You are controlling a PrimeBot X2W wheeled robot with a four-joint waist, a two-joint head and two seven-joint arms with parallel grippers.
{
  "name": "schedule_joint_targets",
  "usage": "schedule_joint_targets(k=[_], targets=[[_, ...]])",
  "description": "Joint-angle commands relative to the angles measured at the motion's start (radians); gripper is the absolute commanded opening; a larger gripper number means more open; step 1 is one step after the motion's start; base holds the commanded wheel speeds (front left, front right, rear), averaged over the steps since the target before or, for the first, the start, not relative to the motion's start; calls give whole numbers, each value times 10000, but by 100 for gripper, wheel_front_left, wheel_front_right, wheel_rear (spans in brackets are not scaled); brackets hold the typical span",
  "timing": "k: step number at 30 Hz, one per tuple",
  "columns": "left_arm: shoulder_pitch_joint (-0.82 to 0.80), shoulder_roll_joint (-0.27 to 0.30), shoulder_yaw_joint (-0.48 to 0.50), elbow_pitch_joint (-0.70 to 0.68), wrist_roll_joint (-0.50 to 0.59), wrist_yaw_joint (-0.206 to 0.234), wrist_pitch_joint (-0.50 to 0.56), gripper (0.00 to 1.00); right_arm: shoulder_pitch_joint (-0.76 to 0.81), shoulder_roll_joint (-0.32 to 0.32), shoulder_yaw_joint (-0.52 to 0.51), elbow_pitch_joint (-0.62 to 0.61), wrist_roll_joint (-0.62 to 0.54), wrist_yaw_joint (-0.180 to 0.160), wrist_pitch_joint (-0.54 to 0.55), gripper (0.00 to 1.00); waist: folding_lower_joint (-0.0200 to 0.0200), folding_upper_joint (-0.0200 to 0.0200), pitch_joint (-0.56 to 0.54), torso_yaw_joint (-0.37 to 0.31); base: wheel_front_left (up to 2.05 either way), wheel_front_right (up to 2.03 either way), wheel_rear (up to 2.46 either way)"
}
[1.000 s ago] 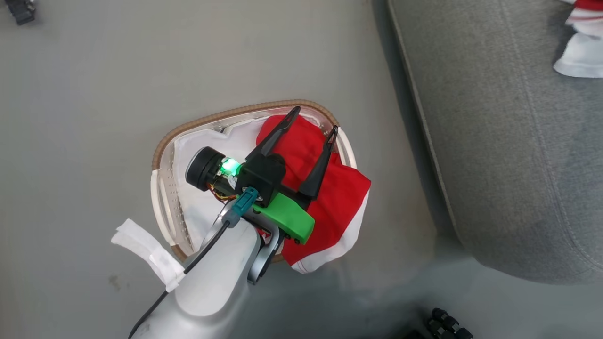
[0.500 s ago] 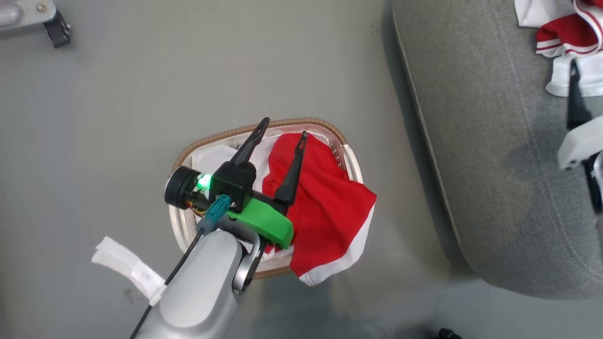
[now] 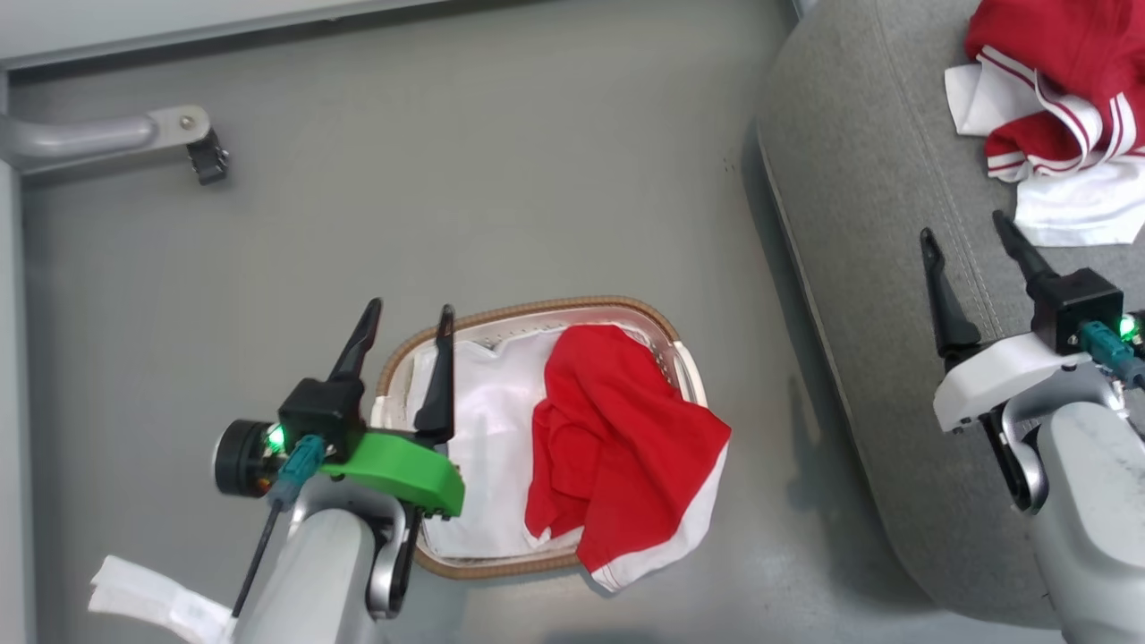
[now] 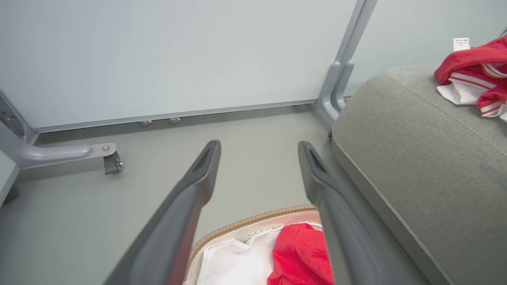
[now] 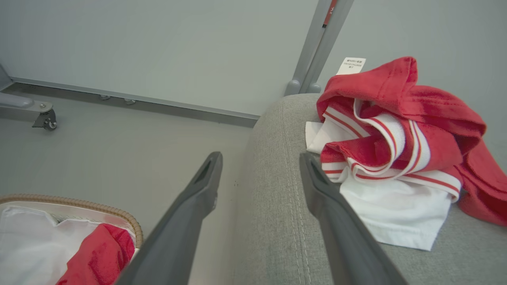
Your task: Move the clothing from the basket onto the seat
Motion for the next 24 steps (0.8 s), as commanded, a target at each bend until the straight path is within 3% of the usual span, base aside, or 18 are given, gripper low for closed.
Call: schedule_joint_targets(k=[1, 10, 16, 24], targets=[[277, 47, 228, 37, 66, 53, -7, 100, 261, 88, 61, -129, 101, -13, -19, 100, 0, 0, -582, 491, 0, 0, 0], [1244, 41, 1567, 58, 348, 123, -6, 100, 1134, 678, 409, -864, 653, -13, -19, 100, 0, 0, -1427, 1034, 0, 0, 0], [1886, 45, 2305, -226, 376, -145, -6, 100, 1732, 793, 587, -1057, 765, -14, -17, 100, 0, 0, -1895, 1134, 0, 0, 0], [2587, 44, 2572, -420, 200, -178, -6, 100, 2419, 858, 514, -1210, 972, -14, -17, 100, 0, 0, -2475, 1168, 0, 0, 0]])
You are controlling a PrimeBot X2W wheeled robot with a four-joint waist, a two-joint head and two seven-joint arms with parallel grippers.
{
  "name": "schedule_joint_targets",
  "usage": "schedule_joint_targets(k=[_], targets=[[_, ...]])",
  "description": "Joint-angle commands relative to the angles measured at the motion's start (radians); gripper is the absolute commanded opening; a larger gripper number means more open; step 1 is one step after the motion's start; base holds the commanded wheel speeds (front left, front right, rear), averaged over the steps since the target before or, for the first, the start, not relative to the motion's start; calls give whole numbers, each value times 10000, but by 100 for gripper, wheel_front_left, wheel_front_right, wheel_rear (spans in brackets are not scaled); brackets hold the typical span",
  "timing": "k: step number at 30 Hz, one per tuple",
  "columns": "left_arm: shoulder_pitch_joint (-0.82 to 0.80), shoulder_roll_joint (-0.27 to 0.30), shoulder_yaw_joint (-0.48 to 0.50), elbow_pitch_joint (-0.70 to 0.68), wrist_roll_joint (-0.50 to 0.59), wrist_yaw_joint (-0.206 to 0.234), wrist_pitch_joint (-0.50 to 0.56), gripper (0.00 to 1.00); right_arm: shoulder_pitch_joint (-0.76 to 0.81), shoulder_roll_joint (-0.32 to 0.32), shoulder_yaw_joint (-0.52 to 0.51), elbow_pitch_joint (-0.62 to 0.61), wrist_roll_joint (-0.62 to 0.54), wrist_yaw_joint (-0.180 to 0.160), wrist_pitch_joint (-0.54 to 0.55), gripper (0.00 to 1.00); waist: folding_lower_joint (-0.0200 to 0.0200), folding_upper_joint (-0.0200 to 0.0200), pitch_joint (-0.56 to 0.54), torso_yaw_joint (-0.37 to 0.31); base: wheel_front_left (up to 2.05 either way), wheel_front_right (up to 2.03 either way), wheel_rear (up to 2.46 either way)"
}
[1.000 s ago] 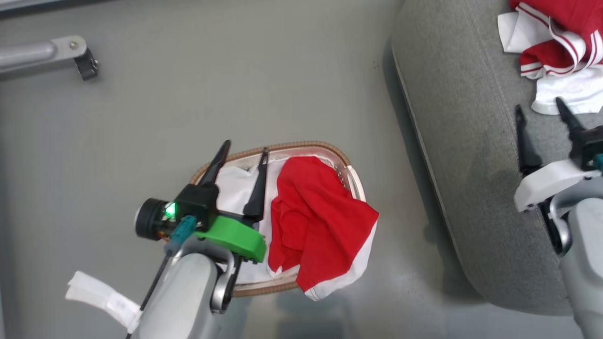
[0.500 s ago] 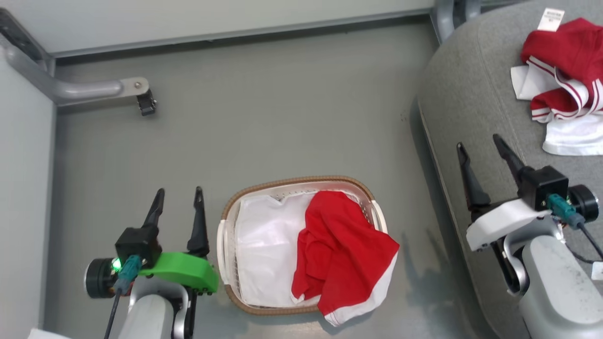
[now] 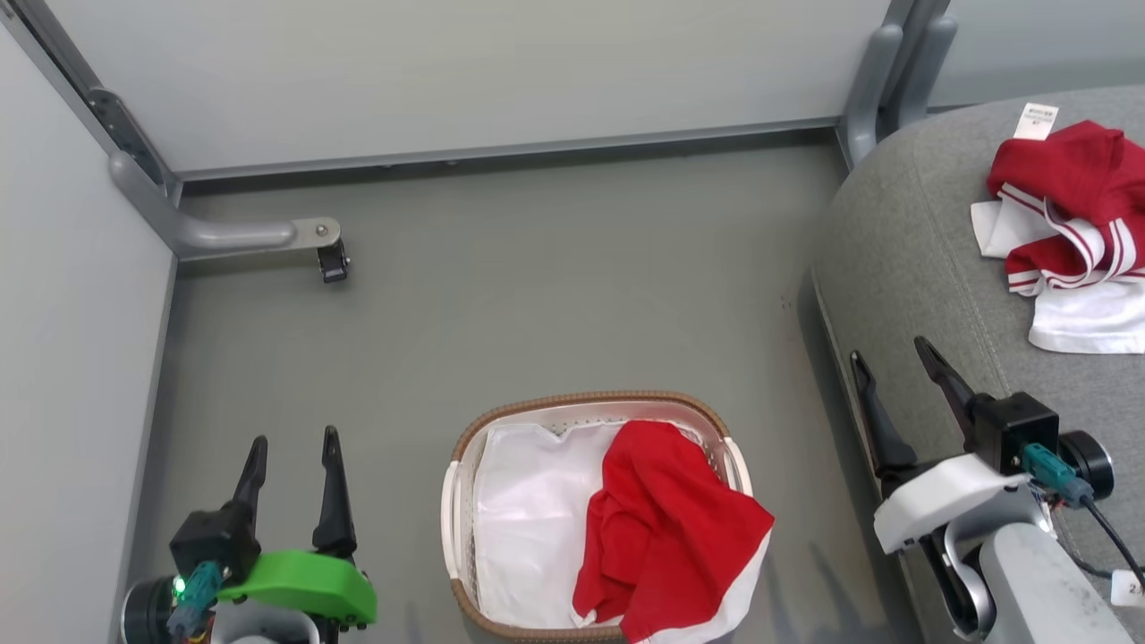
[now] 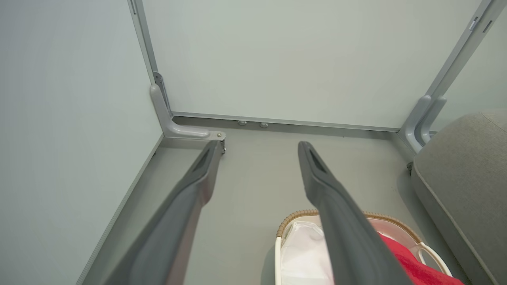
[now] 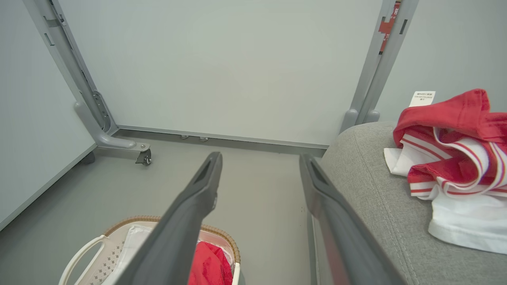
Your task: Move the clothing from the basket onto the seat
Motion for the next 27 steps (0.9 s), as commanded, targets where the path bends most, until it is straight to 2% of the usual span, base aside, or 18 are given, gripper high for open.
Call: schedule_joint_targets(k=[1, 16, 22, 27], targets=[[274, 38, 44, -25, -190, 16, -6, 100, 239, 30, -98, -9, 79, -14, -19, 100, 0, 0, -250, 46, 0, 0, 0], [745, 38, -117, 80, -598, -71, -5, 100, 920, 330, -194, 64, 15, -14, -17, 100, 0, 0, -638, -4, 0, 0, 0], [288, 38, -623, 345, -716, -194, -5, 100, 580, 200, -95, -106, 60, -14, -17, 100, 0, 0, -158, -268, 0, 0, 0], [-308, 40, -1334, 755, -746, -271, -5, 100, -59, 119, -53, -410, 136, -14, -19, 100, 0, 0, 733, -800, 0, 0, 0]])
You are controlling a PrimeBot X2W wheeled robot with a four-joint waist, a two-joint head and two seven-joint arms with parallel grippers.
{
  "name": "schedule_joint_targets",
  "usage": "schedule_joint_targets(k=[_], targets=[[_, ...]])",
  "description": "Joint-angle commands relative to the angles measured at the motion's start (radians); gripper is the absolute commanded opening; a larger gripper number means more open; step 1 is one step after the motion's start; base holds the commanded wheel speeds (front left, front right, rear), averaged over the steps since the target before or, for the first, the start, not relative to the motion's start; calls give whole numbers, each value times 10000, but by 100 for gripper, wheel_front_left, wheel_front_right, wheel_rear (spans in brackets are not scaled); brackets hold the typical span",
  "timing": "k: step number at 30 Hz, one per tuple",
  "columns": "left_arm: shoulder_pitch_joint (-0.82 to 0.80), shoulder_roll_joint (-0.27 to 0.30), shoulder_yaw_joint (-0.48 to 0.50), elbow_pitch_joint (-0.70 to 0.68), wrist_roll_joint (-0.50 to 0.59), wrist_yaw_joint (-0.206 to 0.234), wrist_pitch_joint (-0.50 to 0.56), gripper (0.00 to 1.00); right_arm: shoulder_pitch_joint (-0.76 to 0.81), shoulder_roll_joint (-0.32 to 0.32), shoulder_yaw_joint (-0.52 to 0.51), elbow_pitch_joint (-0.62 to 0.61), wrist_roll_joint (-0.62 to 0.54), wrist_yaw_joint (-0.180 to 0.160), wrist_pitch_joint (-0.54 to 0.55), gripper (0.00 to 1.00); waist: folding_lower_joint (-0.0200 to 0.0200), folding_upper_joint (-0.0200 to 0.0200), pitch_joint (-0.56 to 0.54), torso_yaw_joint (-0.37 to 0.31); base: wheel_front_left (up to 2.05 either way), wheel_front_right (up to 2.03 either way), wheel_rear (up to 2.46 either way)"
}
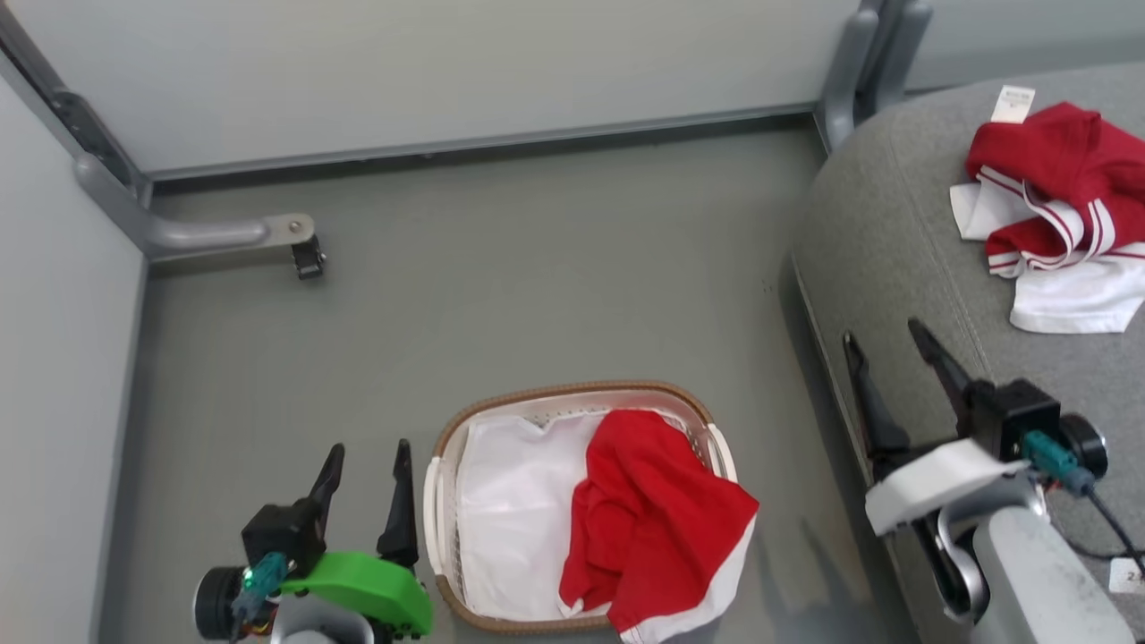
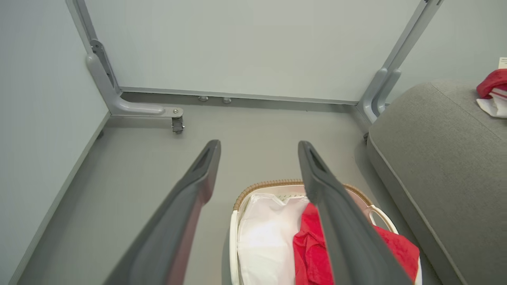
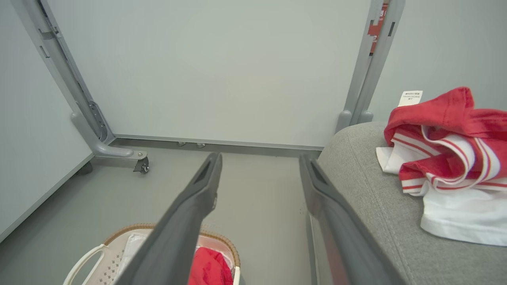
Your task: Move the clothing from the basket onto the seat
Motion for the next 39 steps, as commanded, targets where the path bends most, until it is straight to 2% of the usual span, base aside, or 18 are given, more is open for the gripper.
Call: schedule_joint_targets(k=[1, 9, 17, 31, 39], targets=[[-288, 43, -123, 119, -31, -51, -5, 100, -211, -48, 25, -124, 87, -14, -19, 100, 0, 0, 772, -580, 0, 0, 0], [-1817, 50, -1032, 1338, -230, -163, -7, 100, -1301, 4, 370, -826, 483, -14, -17, 100, 0, 0, 2415, -1630, 0, 0, 0], [-3713, 59, -1749, 3225, -11, -349, -7, 100, -2197, 171, 742, -1461, 721, -14, -17, 100, 0, 0, 3823, -2500, 0, 0, 0], [-6886, 92, -3070, 6275, 538, -606, -5, 100, -3140, 391, 997, -2270, 818, -14, -17, 100, 0, 0, 5529, -3022, 0, 0, 0], [-7914, 72, -4994, 7466, 501, -614, 396, 100, -3409, 481, 1157, -2438, 857, -14, -17, 100, 0, 0, 6178, -3238, 0, 0, 0]])
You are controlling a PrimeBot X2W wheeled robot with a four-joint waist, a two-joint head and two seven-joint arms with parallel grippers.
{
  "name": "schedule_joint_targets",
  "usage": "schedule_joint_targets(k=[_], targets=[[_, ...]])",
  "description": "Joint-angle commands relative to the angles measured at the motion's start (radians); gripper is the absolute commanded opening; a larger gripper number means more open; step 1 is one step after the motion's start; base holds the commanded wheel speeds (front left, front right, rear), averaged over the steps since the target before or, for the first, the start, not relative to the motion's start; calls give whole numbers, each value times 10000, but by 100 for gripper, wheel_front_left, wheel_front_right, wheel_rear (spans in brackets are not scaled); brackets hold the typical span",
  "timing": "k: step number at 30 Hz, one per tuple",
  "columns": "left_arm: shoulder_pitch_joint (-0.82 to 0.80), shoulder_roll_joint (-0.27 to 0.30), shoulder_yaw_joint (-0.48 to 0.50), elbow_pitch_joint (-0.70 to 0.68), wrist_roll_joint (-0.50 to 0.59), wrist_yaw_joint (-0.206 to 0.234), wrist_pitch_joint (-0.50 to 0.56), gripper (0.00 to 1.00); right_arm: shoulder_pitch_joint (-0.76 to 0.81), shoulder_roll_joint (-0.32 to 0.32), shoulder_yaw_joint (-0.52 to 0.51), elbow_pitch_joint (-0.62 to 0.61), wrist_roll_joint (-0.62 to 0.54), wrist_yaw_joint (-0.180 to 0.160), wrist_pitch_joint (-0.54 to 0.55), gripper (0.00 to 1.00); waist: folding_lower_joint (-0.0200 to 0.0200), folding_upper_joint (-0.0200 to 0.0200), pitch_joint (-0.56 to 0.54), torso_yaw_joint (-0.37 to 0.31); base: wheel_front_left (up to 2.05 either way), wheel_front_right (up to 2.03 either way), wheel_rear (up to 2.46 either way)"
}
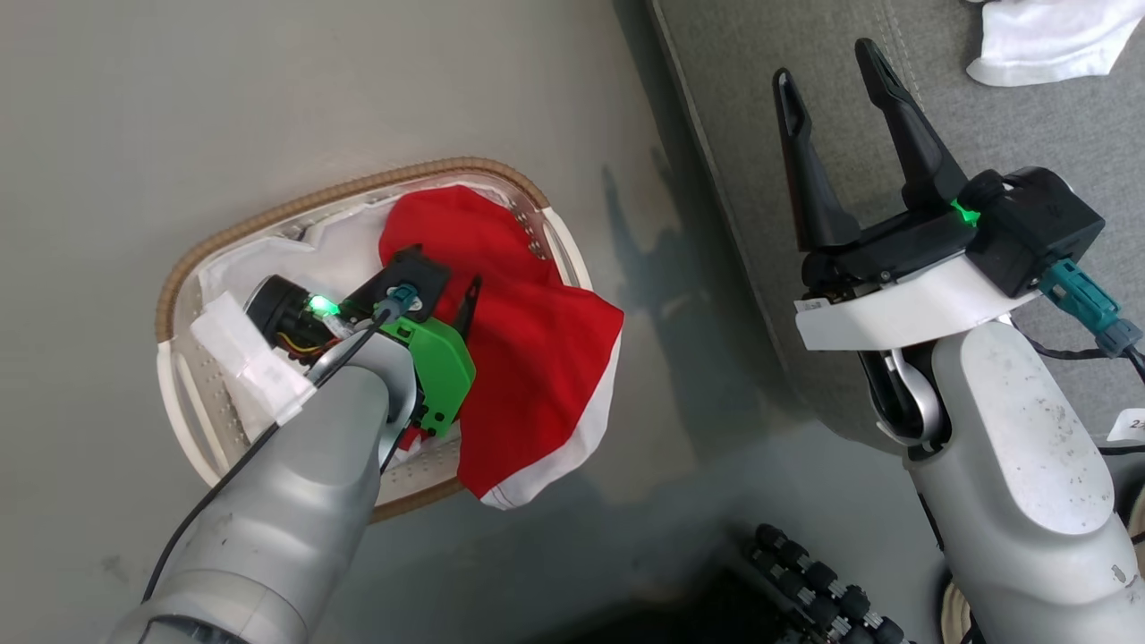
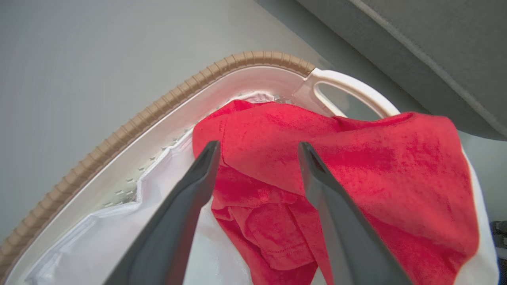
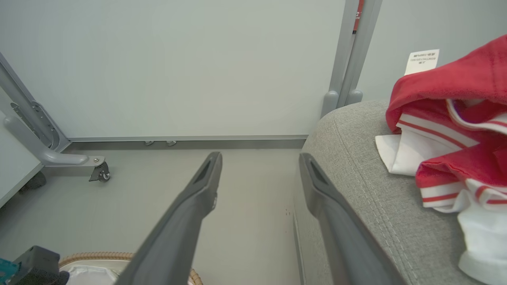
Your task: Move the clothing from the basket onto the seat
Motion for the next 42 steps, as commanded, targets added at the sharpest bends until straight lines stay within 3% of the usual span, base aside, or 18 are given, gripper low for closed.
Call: schedule_joint_targets(k=[1, 7, 22, 42], targets=[[-291, 78, -298, 107, -28, -43, 84, 100, -130, 10, 12, -45, 67, -14, -17, 100, -1, 0, 395, -260, 0, 0, 0], [-791, 245, -1653, 427, -198, -42, 271, 100, -252, 72, -6, -100, 67, -14, -17, 100, -1, 0, 821, -382, 0, 0, 0], [-2065, 466, -2378, 974, -852, -38, 202, 100, -513, 158, -79, -348, 18, -14, -19, 100, -1, 0, 1861, -395, 0, 0, 0], [-2420, 256, -1743, 1282, -2049, 45, 1206, 100, -502, 71, -176, -709, -76, -14, -19, 100, -1, 0, 2688, -268, 0, 0, 0]])
